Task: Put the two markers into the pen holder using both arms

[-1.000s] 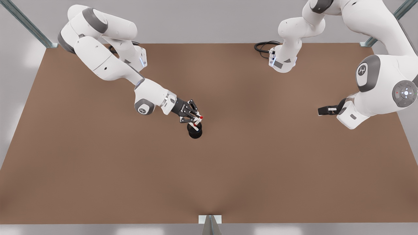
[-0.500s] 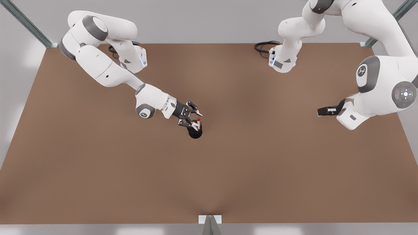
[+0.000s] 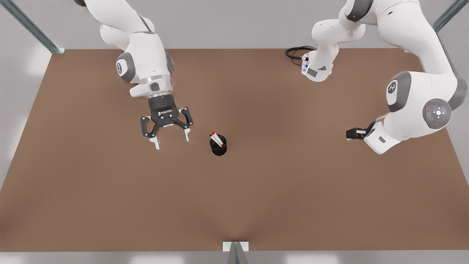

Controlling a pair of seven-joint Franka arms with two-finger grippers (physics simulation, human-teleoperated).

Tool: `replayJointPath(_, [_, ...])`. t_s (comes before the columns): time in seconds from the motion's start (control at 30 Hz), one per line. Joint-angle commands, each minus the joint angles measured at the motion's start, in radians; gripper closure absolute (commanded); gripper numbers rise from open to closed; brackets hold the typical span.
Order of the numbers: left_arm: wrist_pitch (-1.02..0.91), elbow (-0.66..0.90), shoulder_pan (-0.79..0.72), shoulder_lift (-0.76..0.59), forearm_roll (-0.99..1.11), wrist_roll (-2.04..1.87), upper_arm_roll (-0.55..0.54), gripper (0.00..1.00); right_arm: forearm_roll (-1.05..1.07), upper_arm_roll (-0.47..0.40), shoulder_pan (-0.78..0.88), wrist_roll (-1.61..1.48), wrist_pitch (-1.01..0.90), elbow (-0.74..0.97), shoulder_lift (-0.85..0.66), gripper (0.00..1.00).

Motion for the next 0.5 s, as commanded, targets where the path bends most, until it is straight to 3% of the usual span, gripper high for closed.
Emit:
replayJointPath(0.0, [0.043, 0.015, 0.000, 0.017, 0.003, 0.118, 0.000, 0.00, 0.450, -0.100, -0.102, -0.279, -0.841, 0.137, 0.023, 0.00])
replayJointPath(0.03, [0.044, 0.015, 0.000, 0.021, 0.003, 0.121, 0.000, 0.00, 0.513, -0.169, -0.101, -0.283, -0.905, 0.174, 0.079, 0.00])
replayJointPath(0.07, [0.047, 0.015, 0.002, 0.024, 0.004, 0.137, 0.001, 0.00, 0.554, -0.174, -0.182, -0.331, -1.005, 0.172, 0.081, 0.00])
replayJointPath(0.13, [0.044, 0.015, 0.002, 0.022, 0.004, 0.144, 0.001, 0.00, 0.548, -0.175, -0.196, -0.343, -1.017, 0.174, 0.127, 0.00])
replayJointPath(0.2, [0.044, 0.015, 0.003, 0.024, 0.004, 0.144, 0.003, 0.00, 0.550, -0.169, -0.213, -0.345, -1.160, 0.365, 0.242, 0.00])
replayJointPath(0.27, [0.046, 0.015, 0.005, 0.027, 0.006, 0.144, 0.004, 0.00, 0.557, -0.158, -0.231, -0.345, -1.149, 0.312, 0.211, 0.00])
replayJointPath(0.47, [0.046, 0.015, 0.005, 0.031, 0.006, 0.144, 0.004, 0.00, 0.591, -0.187, -0.225, -0.513, -1.106, 0.369, 0.253, 0.00])
